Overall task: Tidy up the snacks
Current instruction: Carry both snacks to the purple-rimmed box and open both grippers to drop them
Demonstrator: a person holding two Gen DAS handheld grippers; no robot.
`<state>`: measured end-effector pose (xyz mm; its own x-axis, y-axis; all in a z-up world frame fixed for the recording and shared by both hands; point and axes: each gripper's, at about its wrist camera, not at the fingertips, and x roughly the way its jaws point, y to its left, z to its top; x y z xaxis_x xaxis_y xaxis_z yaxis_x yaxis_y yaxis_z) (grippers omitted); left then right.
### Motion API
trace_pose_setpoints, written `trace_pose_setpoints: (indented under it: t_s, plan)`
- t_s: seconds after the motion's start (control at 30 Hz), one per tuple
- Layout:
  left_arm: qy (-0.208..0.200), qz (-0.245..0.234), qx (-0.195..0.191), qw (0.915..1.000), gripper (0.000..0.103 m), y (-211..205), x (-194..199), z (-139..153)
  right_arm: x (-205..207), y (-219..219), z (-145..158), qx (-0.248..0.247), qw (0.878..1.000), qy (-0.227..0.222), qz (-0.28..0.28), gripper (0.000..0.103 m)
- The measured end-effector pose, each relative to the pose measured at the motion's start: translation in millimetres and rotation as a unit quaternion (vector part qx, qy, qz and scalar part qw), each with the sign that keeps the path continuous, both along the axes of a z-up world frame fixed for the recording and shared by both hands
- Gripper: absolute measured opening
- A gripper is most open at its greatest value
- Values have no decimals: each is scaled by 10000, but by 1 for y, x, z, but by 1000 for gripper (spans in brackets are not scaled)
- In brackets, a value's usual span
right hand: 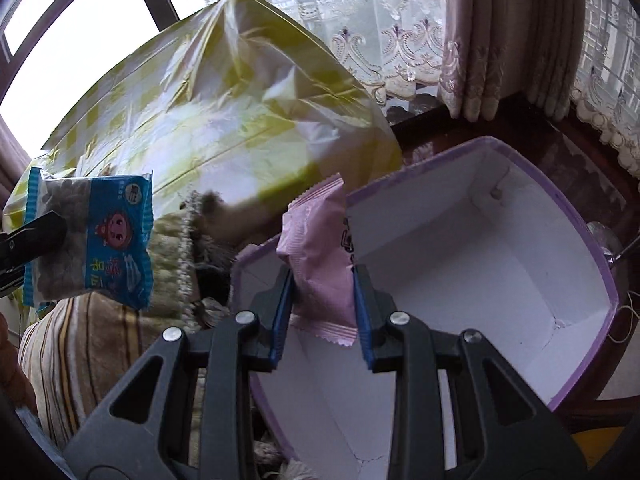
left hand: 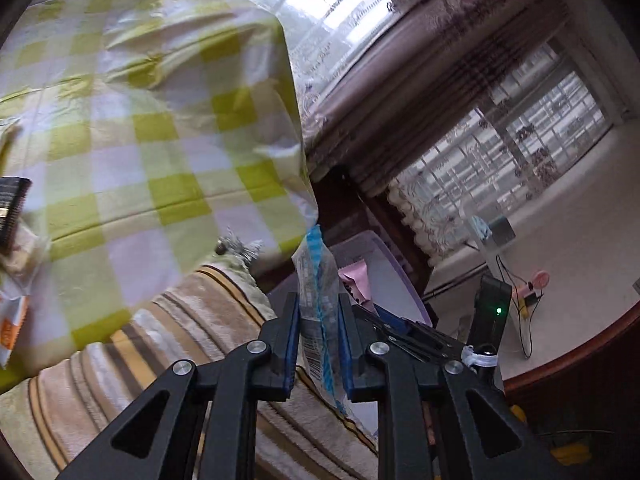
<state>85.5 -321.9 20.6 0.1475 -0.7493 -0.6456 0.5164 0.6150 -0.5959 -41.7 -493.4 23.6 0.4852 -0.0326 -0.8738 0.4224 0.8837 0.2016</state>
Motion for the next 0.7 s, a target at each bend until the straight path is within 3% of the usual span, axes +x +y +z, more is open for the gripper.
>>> trace_pose_setpoints:
  t_s: [0.1, 0.2, 0.27, 0.3, 0.33, 0.4, 0.5, 0.6, 0.7]
  plan:
    - [133, -305, 201, 9992, 18, -22, -7, -9, -8, -10, -8, 2, 9999, 111, -119, 36]
    - [295, -431, 297, 9982, 31, -28, -9, -15, -14, -13, -9, 15, 9998, 113, -163, 40]
    - [298, -343, 339, 9984, 48, -23, -7, -14, -15, -12, -8, -139, 9996, 143, -187, 69]
    - [257, -255, 335, 9988, 61, -19, -7, -12, -15, -10, -6, -226, 9995, 105, -198, 76]
    - [193, -157, 288, 9993, 67, -13, -6, -9, -15, -8, -2, -312, 9993, 57, -204, 83]
    - [52, 28, 181, 9998, 67, -1, -6, -2, -13, -3, 3, -438, 9989, 16, -172, 84]
    - [-673, 562, 414, 9953, 68, 18, -13, 13, -7, 7, 10, -836, 9962, 136, -181, 87]
    - [-1397, 829, 512, 9854, 80, 43, -21, 26, -4, 16, 16, -932, 9955, 2, -166, 88]
    - [-1551, 1254, 705, 9774, 80, 79, -22, 30, 0, 29, 22, -983, 9951, -130, -35, 88]
